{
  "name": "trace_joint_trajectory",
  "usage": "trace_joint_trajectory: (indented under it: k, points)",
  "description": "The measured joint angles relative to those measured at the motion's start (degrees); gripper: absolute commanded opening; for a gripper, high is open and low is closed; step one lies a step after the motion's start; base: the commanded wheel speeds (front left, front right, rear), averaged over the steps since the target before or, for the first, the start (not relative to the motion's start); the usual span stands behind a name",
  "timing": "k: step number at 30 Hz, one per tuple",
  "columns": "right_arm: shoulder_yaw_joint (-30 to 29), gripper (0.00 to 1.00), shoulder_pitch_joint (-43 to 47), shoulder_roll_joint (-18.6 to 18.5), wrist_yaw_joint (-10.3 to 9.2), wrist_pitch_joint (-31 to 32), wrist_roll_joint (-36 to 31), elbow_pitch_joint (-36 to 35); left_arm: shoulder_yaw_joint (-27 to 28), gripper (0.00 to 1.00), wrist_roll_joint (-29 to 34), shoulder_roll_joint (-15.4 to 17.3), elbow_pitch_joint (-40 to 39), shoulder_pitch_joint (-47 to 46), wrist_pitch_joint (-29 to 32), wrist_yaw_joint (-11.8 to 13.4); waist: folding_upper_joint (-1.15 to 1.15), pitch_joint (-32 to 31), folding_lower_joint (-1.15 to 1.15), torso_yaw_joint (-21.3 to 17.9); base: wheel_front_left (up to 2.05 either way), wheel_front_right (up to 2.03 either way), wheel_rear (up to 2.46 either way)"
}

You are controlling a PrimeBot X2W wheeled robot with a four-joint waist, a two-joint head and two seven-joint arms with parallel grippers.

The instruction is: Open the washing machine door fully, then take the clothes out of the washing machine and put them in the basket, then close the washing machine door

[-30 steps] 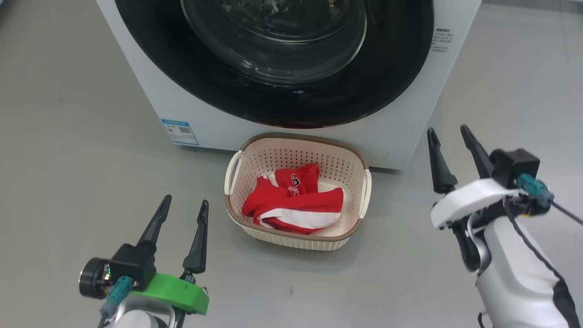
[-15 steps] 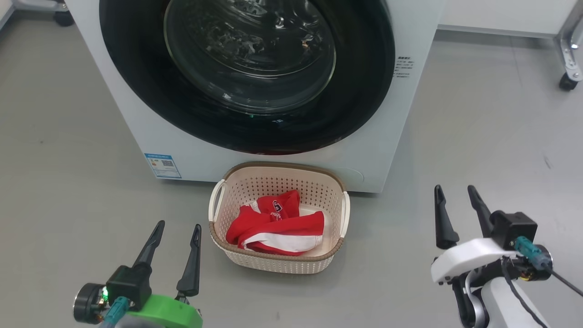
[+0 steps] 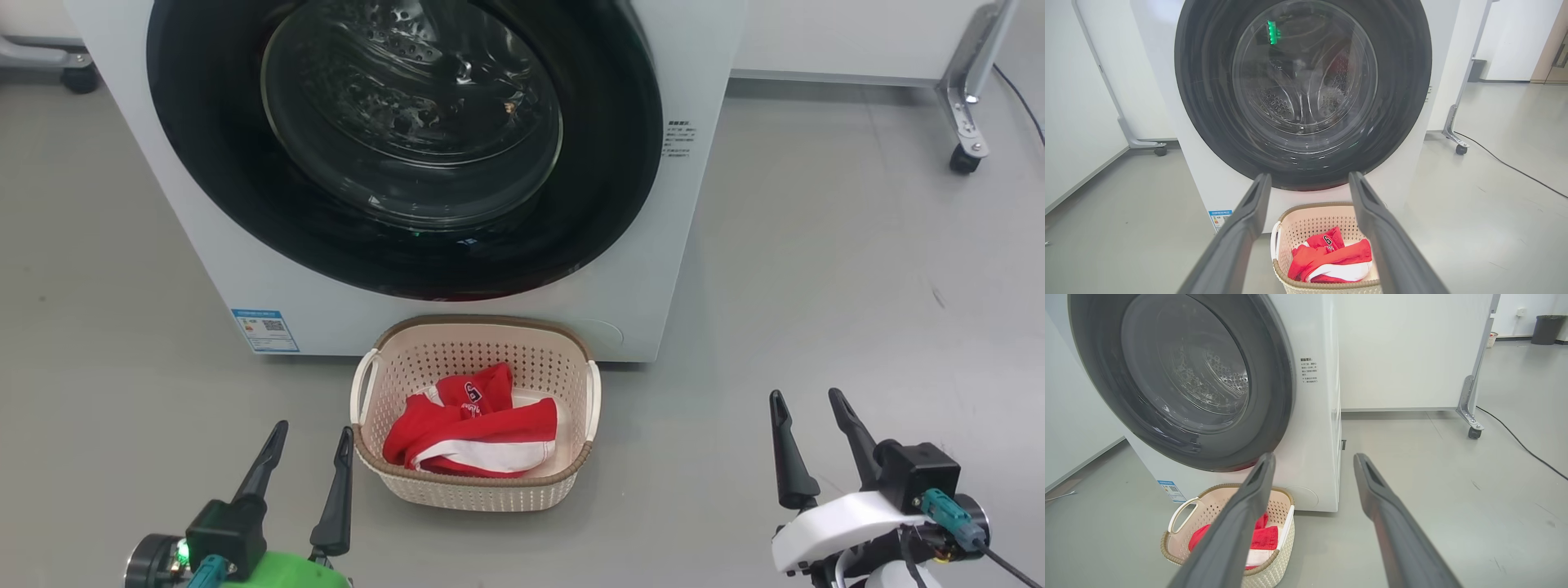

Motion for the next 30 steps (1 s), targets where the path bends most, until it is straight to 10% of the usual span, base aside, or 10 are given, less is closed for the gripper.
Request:
trace_joint_trajectory:
  k: [30]
  points:
    - [-0.5,1.00,5.2,-0.3,-2.23,0.0,-0.3,-9.5,-0.4,1.00,0.0,0.1,-2.7,0.4,1.1,0.8,0.00,0.5,0.00,-1.6,0.00,0.00,0.00]
